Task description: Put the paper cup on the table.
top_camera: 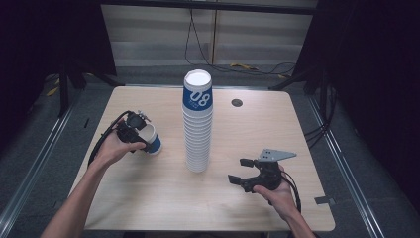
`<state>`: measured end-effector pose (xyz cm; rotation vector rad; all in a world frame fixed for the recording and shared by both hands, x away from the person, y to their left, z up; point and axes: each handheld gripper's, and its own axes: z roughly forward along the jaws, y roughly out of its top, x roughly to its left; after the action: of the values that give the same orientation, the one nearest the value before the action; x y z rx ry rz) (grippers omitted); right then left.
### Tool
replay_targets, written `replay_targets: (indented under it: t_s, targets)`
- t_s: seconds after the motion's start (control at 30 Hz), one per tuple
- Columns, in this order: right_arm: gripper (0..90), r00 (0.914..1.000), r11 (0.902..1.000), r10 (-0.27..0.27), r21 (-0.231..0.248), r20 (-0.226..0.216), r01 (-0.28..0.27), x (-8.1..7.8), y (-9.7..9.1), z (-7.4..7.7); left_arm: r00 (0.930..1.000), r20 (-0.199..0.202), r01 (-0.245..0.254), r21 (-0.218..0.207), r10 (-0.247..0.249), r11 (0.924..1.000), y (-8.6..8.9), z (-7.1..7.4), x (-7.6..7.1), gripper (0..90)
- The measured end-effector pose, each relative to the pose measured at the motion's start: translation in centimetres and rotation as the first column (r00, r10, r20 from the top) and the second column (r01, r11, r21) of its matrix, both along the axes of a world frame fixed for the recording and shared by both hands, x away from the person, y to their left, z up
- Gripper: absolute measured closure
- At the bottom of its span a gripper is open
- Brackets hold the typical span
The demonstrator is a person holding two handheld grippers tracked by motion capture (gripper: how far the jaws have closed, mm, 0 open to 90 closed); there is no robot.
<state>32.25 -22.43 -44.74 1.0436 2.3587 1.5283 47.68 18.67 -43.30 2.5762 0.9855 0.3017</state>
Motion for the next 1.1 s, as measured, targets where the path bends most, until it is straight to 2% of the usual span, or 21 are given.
replay_targets:
  t_s: [0.07, 0.3, 0.4, 0.6, 0.7, 0.77, 0.8, 0.93, 1.0, 1.1]
  targets:
    - [17.3, 1.0000, 1.0000, -0.002, -0.001, -0.001, 0.002, 0.0, 0.0, 0.0, 0.9999, -0.012, 0.008, 0.009, -0.008, 0.9999, -0.2, -0.2, 0.0, 18.7]
    - [17.3, 1.0000, 1.0000, 0.001, -0.002, 0.000, -0.001, 0.1, 0.0, 0.0, 0.9998, -0.012, 0.019, 0.013, -0.018, 0.9997, -0.2, -0.2, 0.0, 18.2]
    - [17.3, 1.0000, 1.0000, -0.002, 0.001, 0.001, 0.002, 0.0, 0.0, 0.0, 1.0000, -0.002, -0.002, -0.012, 0.002, 0.9999, 0.2, 0.0, -0.1, 17.3]
    - [17.3, 1.0000, 1.0000, -0.004, 0.001, 0.003, 0.004, 0.0, -0.1, 0.1, 0.9997, 0.006, -0.023, -0.022, 0.024, 0.9995, 0.8, 0.1, -0.7, 16.8]
    - [17.3, 1.0000, 1.0000, -0.008, 0.000, 0.000, 0.008, 0.0, -0.2, 0.0, 0.9998, 0.011, -0.015, -0.085, 0.016, 0.9963, 1.2, 0.4, -1.5, 17.0]
    - [17.3, 1.0000, 1.0000, -0.010, 0.000, 0.000, 0.010, 0.0, -0.2, 0.0, 0.9985, 0.044, -0.027, -0.076, 0.031, 0.9967, 1.4, 0.4, -1.7, 16.9]
    - [17.3, 0.9999, 1.0000, -0.010, 0.000, 0.001, 0.010, 0.0, -0.2, 0.0, 0.9985, 0.044, -0.027, -0.076, 0.031, 0.9967, 1.4, 0.4, -1.7, 16.4]
    - [17.3, 0.9999, 0.9999, -0.011, -0.003, 0.000, 0.011, 0.0, -0.2, 0.0, 0.9987, 0.047, -0.014, -0.108, 0.019, 0.9941, 1.7, 0.4, -2.6, 17.1]
    - [17.3, 0.9999, 0.9998, -0.015, -0.014, -0.004, 0.015, 0.1, -0.2, -0.1, 0.9985, 0.053, -0.003, -0.151, 0.011, 0.9885, 1.7, 0.3, -3.4, 18.3]
    - [17.3, 0.9997, 0.9996, -0.021, -0.018, -0.008, 0.021, 0.0, -0.2, -0.2, 0.9985, 0.055, 0.009, -0.175, 0.000, 0.9846, 1.6, 0.1, -3.9, 18.3]
